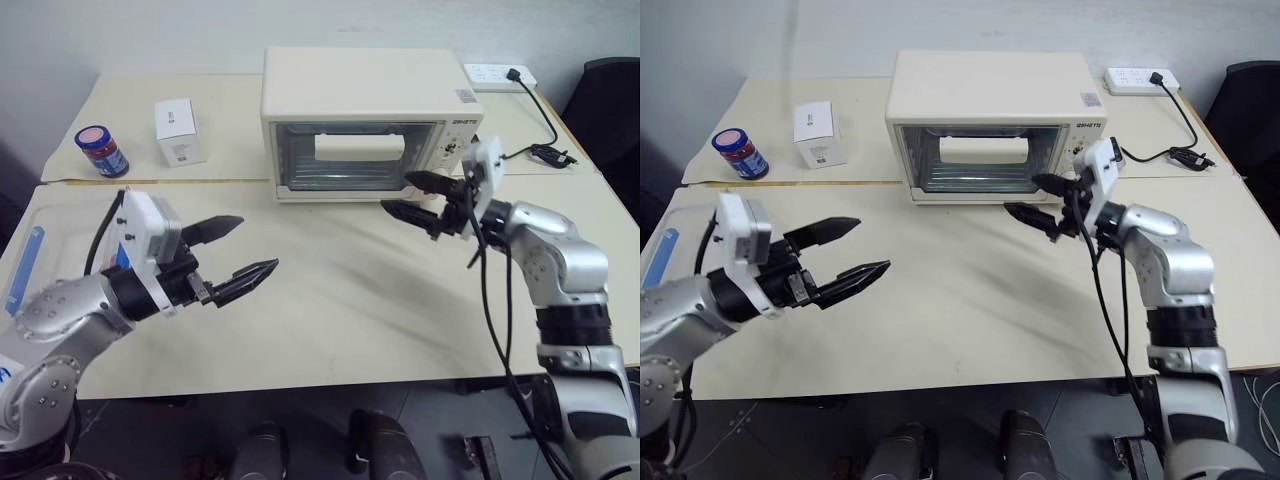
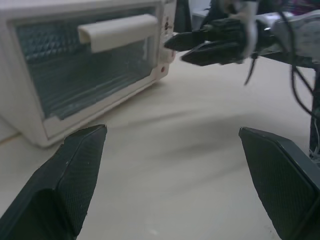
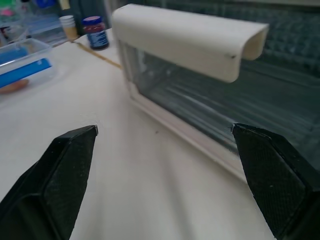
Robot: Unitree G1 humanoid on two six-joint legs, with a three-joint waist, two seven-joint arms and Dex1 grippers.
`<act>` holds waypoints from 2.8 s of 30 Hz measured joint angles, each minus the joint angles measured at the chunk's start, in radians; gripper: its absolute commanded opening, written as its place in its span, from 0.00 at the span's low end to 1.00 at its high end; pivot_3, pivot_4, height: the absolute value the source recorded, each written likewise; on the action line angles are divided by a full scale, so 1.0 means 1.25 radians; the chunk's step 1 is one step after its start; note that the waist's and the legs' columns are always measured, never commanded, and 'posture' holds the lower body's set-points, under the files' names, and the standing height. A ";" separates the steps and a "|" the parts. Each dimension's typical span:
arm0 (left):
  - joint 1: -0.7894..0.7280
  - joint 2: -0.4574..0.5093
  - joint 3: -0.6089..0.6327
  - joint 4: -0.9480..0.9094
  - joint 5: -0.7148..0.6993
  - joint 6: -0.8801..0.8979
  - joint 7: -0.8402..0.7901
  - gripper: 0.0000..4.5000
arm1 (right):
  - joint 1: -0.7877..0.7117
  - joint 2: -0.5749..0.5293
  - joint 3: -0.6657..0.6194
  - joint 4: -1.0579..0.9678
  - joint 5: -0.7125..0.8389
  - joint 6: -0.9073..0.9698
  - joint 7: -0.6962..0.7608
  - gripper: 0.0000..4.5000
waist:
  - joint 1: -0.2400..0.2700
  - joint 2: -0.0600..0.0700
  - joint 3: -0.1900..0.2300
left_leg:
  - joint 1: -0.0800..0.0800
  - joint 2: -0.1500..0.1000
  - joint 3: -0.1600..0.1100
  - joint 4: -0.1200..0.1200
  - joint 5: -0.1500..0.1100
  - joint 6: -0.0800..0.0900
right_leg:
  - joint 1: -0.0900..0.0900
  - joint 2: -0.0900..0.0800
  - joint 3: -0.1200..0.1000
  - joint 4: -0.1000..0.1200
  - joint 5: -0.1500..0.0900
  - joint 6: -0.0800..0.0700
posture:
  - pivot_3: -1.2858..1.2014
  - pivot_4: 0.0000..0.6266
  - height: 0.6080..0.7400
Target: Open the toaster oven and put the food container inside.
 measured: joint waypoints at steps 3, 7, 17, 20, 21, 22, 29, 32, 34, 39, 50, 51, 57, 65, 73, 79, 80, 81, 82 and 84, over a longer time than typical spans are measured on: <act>-0.022 0.021 0.000 0.005 -0.017 0.004 -0.002 1.00 | -0.033 0.017 0.002 0.059 -0.026 -0.030 -0.003 0.99 | 0.000 0.000 0.000 | 0.000 0.000 0.000 -0.001 0.000 0.000 | 0.000 0.000 0.000 0.000 0.000 0.000 | 0.52 0.24 1.00; -0.037 0.034 0.000 0.007 -0.029 0.005 0.005 1.00 | -0.058 0.043 0.019 0.106 -0.049 -0.056 0.001 0.99 | 0.000 0.000 0.000 | 0.000 0.000 0.000 0.000 0.000 0.000 | 0.000 0.000 0.000 -0.001 0.000 0.000 | 0.52 0.24 1.00; -0.038 0.034 -0.006 0.018 -0.020 -0.008 0.021 1.00 | -0.094 0.058 0.025 0.094 -0.019 -0.057 0.061 0.99 | -0.001 0.000 0.000 | 0.000 0.000 0.000 -0.001 0.000 -0.001 | 0.000 0.001 0.000 0.000 0.000 0.000 | 0.52 0.24 1.00; -0.065 0.029 -0.016 0.051 -0.008 -0.012 0.033 0.87 | -0.054 0.045 0.024 0.046 -0.001 -0.033 0.089 1.00 | -0.001 0.000 0.000 | -0.001 0.001 0.000 -0.001 0.000 -0.001 | -0.001 0.001 0.000 0.000 0.000 0.000 | 0.52 0.24 1.00; -0.085 0.026 -0.020 0.068 -0.005 -0.017 0.038 0.80 | -0.039 0.043 0.024 0.029 0.003 -0.031 0.096 1.00 | -0.001 0.000 0.000 | -0.001 0.001 0.000 -0.001 0.000 -0.001 | -0.001 0.001 0.000 0.000 0.000 0.000 | 0.52 0.24 1.00; -0.114 0.024 -0.025 0.090 0.002 -0.020 0.042 0.73 | -0.024 0.041 0.024 0.013 0.006 -0.027 0.101 1.00 | -0.001 0.000 0.000 | -0.001 0.001 0.000 -0.001 0.000 -0.001 | -0.001 0.001 0.000 -0.001 0.000 0.000 | 0.52 0.24 1.00; -0.344 0.001 -0.142 0.301 0.128 -0.086 0.032 0.25 | 0.057 0.042 0.026 -0.065 0.013 -0.019 0.099 1.00 | -0.001 0.000 0.000 | 0.000 0.001 0.001 -0.001 0.001 -0.002 | -0.001 0.002 0.000 0.000 0.000 0.000 | 0.52 0.24 1.00; -0.413 -0.013 -0.223 0.402 0.214 -0.134 -0.006 0.05 | 0.085 0.052 0.027 -0.085 0.013 -0.025 0.086 1.00 | -0.001 0.000 0.000 | 0.000 0.001 0.002 -0.001 0.001 -0.002 | -0.001 0.003 0.000 0.000 0.000 0.000 | 0.52 0.24 1.00; -0.437 -0.021 -0.264 0.452 0.260 -0.161 -0.030 0.02 | 0.101 0.057 0.029 -0.096 0.013 -0.026 0.080 1.00 | -0.003 0.000 0.000 | 0.000 0.001 0.002 -0.001 0.001 -0.002 | -0.002 0.003 0.001 0.000 0.000 0.000 | 0.52 0.24 1.00; -0.491 -0.053 -0.366 0.558 0.378 -0.219 -0.094 0.02 | 0.137 0.061 0.027 -0.130 0.014 -0.027 0.057 1.00 | 0.000 0.000 0.000 | 0.000 0.001 0.002 -0.001 0.001 -0.002 | -0.002 0.003 0.001 0.000 0.000 0.000 | 0.52 0.24 1.00; -0.489 -0.096 -0.433 0.596 0.490 -0.287 -0.193 0.02 | 0.386 -0.073 -0.020 -0.353 0.026 0.040 0.013 1.00 | 0.012 0.000 0.000 | -0.002 0.000 0.001 -0.001 0.000 -0.001 | -0.002 0.003 0.000 -0.001 0.000 0.000 | 0.52 0.24 1.00; -0.475 -0.093 -0.434 0.590 0.495 -0.286 -0.200 0.02 | 0.422 -0.097 -0.040 -0.376 0.035 0.053 0.019 1.00 | 0.016 0.000 0.000 | -0.002 0.000 0.001 -0.001 0.000 -0.001 | -0.002 0.003 0.000 -0.001 0.000 0.000 | 0.52 0.24 1.00; -0.370 -0.102 -0.461 0.531 0.521 -0.270 -0.217 0.02 | 0.559 -0.213 -0.184 -0.511 0.145 0.133 0.056 1.00 | 0.020 0.000 0.000 | 0.000 0.001 0.002 0.001 0.001 -0.001 | 0.000 0.003 0.002 -0.001 0.000 0.001 | 0.52 0.24 1.00; -0.314 -0.138 -0.491 0.524 0.580 -0.257 -0.187 0.02 | 0.503 -0.263 -0.254 -0.543 0.286 0.209 0.060 1.00 | 0.024 0.000 0.000 | 0.000 0.001 0.001 0.001 0.002 -0.001 | 0.000 0.003 0.002 0.000 0.000 0.001 | 0.52 0.24 1.00; -0.164 -0.127 -0.393 0.301 0.558 -0.093 -0.109 0.02 | 0.318 -0.280 -0.196 -0.492 0.337 0.208 0.104 1.00 | 0.019 0.000 0.000 | 0.000 0.001 0.000 0.000 0.001 0.000 | 0.000 0.002 0.002 0.000 0.000 0.001 | 0.52 0.24 1.00; 0.004 -0.190 -0.094 -0.033 0.475 0.186 0.005 0.14 | 0.162 -0.259 -0.061 -0.376 0.302 0.172 0.197 1.00 | 0.016 0.000 0.000 | 0.000 0.001 -0.004 0.001 0.001 0.000 | 0.000 0.001 0.001 0.000 0.000 0.001 | 0.52 0.24 1.00; 0.005 -0.247 -0.016 -0.101 0.461 0.261 0.029 0.20 | 0.140 -0.253 -0.040 -0.355 0.293 0.166 0.217 1.00 | 0.019 0.000 0.000 | -0.001 0.000 -0.004 0.001 0.001 0.000 | 0.000 0.001 0.001 0.000 0.000 0.001 | 0.52 0.24 1.00; 0.004 -0.301 0.050 -0.162 0.448 0.327 0.057 0.27 | 0.118 -0.243 -0.019 -0.333 0.282 0.158 0.235 1.00 | 0.020 0.000 0.000 | -0.001 0.000 -0.004 0.002 0.001 0.000 | 0.001 0.001 0.001 0.000 0.000 0.001 | 0.52 0.24 1.00; 0.005 -0.336 0.119 -0.220 0.422 0.391 0.094 0.34 | 0.094 -0.233 0.006 -0.311 0.271 0.153 0.258 1.00 | 0.022 0.000 0.000 | -0.001 0.000 -0.005 0.003 0.001 0.000 | 0.002 0.001 0.000 0.000 0.000 0.001 | 0.52 0.24 1.00; 0.004 -0.373 0.217 -0.250 0.362 0.445 0.167 0.47 | 0.064 -0.221 0.037 -0.280 0.261 0.145 0.288 1.00 | 0.025 0.000 0.000 | -0.001 0.000 -0.006 0.004 0.001 0.000 | 0.003 0.001 -0.001 0.000 0.000 0.001 | 0.52 0.24 1.00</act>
